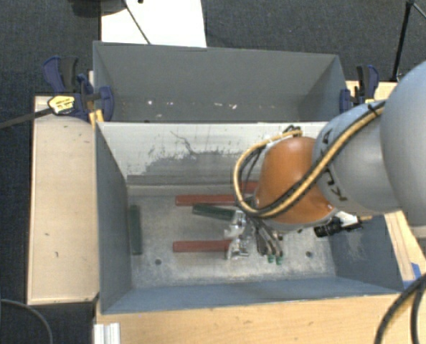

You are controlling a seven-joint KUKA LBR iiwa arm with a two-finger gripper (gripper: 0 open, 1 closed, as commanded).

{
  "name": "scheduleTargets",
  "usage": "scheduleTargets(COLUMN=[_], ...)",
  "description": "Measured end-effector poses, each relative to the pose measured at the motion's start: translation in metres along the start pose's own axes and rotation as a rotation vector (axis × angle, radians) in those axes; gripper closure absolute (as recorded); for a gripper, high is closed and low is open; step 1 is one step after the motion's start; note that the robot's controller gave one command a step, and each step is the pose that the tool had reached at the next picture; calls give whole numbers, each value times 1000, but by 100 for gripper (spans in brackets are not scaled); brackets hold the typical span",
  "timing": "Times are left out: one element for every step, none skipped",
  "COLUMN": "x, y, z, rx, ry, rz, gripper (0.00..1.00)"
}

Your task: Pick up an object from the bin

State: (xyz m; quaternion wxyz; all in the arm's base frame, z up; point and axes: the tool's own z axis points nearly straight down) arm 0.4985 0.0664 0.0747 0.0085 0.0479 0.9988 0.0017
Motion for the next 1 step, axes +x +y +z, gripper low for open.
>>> scheduleTargets(x=[7], y=[-9], z=[-184], rx=[2], ry=[7], rz=[-16], gripper=[100])
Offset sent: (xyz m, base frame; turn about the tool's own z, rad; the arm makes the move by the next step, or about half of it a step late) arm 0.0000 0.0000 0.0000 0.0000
